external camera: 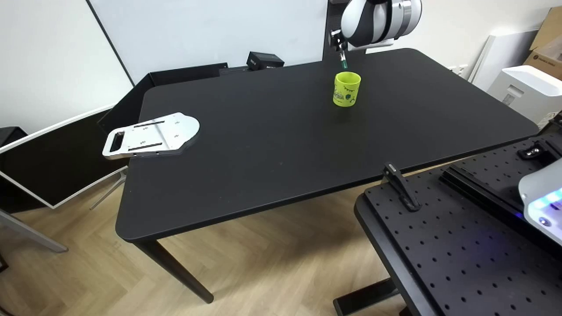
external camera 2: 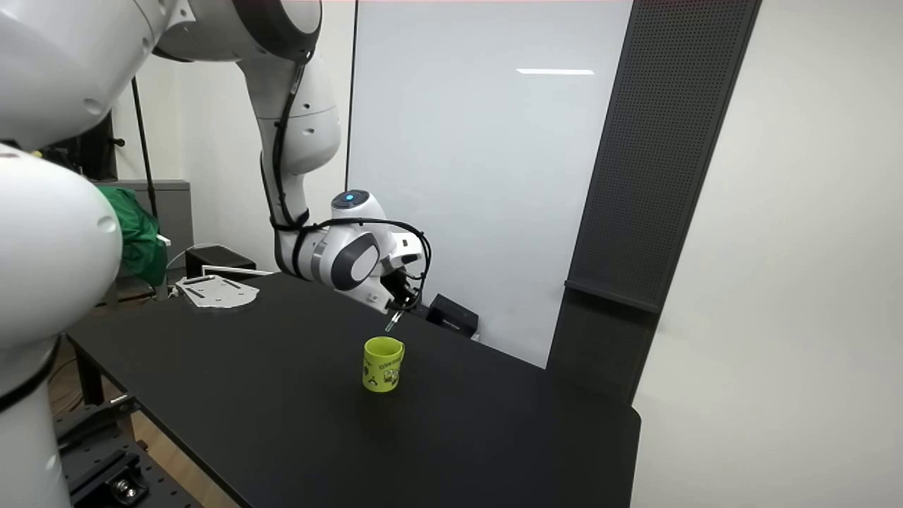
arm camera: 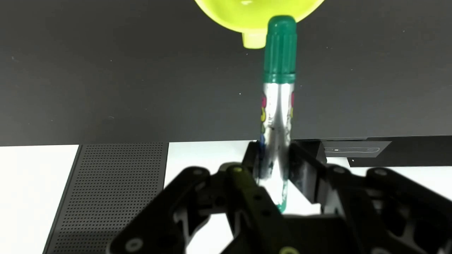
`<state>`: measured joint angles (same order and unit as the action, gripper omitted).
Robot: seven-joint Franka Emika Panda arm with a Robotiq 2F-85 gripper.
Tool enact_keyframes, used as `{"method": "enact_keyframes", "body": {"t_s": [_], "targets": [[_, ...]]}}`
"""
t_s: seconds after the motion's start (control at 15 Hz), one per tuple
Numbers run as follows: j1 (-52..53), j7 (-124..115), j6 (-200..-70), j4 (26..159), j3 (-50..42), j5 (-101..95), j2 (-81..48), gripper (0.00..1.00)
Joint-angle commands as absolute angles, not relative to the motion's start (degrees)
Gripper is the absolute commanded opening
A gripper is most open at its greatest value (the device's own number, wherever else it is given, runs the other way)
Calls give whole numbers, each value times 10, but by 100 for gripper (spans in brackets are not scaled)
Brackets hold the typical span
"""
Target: Put the marker in the mug and then put it back on the table
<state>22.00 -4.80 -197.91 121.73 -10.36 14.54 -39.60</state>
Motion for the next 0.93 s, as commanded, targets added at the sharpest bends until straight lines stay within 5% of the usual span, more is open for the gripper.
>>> {"method": "enact_keyframes", "body": {"t_s": [0.0,0.87], "targets": [[204,-46,-1979,1197,-89,144,-412,6],[200,-46,-1981,1204,-75,141,-442,6]]}}
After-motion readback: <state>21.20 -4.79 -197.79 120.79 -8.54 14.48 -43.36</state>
